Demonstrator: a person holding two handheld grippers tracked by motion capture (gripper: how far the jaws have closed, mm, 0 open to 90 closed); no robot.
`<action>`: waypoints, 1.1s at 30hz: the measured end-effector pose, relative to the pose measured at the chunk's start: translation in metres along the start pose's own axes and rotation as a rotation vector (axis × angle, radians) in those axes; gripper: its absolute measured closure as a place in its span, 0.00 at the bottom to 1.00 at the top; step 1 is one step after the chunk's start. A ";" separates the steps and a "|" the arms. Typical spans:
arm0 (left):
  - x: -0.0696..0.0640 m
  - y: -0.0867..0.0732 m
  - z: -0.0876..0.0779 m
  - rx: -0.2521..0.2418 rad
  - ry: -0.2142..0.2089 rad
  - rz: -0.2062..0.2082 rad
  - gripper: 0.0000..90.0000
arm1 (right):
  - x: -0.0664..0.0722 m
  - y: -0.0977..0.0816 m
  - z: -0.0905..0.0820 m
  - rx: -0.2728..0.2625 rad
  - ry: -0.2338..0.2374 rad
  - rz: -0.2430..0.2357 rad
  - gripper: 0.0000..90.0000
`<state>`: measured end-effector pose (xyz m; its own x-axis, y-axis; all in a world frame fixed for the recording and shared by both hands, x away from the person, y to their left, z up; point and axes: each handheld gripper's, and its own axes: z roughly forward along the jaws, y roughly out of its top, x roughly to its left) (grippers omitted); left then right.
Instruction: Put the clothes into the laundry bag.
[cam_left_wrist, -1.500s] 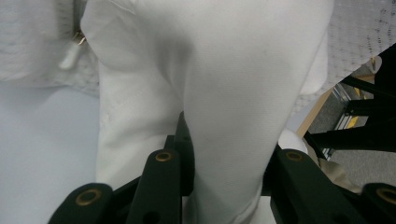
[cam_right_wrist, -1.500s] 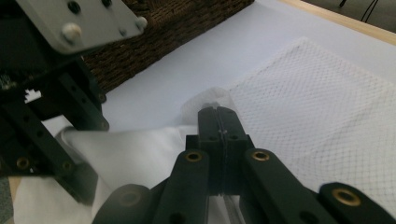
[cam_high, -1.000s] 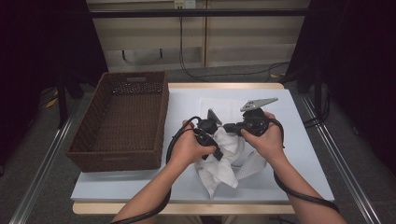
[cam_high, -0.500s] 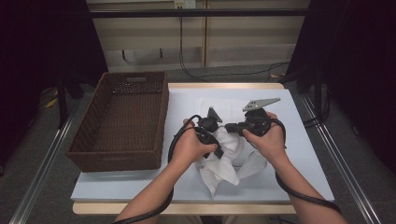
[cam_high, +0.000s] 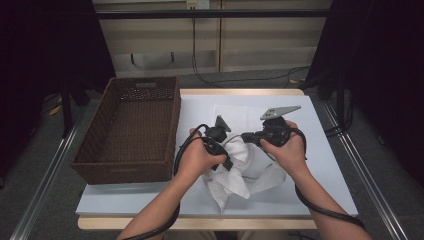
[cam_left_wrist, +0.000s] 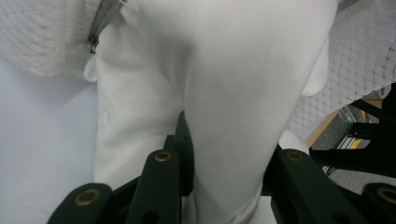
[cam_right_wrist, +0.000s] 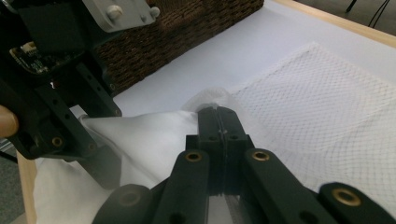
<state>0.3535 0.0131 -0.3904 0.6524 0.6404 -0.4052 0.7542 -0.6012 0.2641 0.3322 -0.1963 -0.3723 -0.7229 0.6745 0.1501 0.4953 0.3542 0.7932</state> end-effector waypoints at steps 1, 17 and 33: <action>0.001 -0.001 -0.001 -0.001 -0.001 -0.012 0.79 | 0.000 0.000 0.000 0.000 -0.002 0.006 1.00; -0.008 0.005 0.000 -0.013 -0.021 -0.001 0.79 | 0.005 0.006 0.003 0.002 0.010 -0.008 1.00; -0.010 0.016 0.002 -0.016 -0.003 -0.020 0.79 | 0.003 0.005 -0.002 -0.007 0.007 -0.010 1.00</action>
<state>0.3589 -0.0033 -0.3838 0.6368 0.6506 -0.4137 0.7683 -0.5802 0.2702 0.3311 -0.1941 -0.3668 -0.7309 0.6666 0.1462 0.4846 0.3561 0.7989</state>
